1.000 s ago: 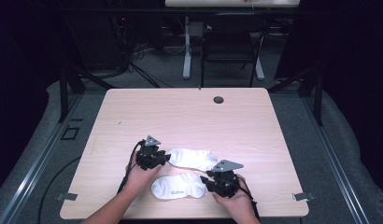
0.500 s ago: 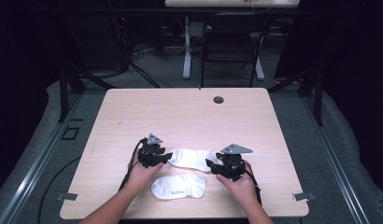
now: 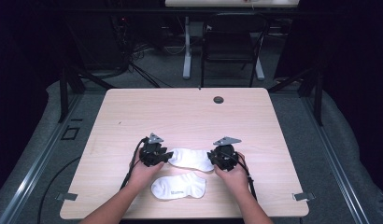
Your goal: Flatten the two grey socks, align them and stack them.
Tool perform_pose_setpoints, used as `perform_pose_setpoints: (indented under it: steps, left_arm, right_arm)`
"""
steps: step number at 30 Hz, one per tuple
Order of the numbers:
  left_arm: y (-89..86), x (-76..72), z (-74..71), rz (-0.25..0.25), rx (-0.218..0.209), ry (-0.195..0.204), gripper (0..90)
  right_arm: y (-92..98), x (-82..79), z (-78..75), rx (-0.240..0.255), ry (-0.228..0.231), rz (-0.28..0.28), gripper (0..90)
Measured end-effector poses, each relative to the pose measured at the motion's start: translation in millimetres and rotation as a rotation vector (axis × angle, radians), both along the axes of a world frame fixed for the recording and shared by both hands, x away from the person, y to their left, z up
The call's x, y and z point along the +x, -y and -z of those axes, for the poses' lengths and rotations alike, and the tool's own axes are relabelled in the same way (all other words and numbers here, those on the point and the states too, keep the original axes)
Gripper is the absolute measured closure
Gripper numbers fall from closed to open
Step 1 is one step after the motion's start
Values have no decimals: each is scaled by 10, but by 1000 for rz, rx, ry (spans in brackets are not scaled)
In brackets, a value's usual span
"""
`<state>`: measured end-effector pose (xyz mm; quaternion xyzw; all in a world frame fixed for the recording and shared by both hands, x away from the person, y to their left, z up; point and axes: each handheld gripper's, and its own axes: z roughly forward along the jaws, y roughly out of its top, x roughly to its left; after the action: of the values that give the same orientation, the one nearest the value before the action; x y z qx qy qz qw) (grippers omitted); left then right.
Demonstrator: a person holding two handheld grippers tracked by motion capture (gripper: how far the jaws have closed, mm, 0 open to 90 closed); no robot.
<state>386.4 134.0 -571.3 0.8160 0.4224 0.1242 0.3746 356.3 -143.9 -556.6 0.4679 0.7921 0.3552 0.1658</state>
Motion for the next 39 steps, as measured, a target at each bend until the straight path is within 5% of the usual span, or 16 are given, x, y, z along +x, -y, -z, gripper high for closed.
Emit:
perform_pose_setpoints:
  steps: [10, 17, 26, 29, 39]
  left_arm:
    - [43, 38, 24, 14, 39, -19, 644]
    - [74, 31, 47, 31, 55, -9, 683]
    - [117, 20, 44, 68, 59, -12, 825]
    - [118, 26, 45, 69, 51, -20, 850]
    - [123, 28, 43, 58, 44, -24, 882]
  right_arm:
    - [52, 52, 150, -35, -61, 12, 794]
    - [114, 52, 153, -16, -73, 15, 764]
    - [127, 68, 95, 35, -20, 27, 652]
    - [103, 95, 135, 21, -35, 36, 633]
    - [50, 105, 185, -11, -55, -2, 801]
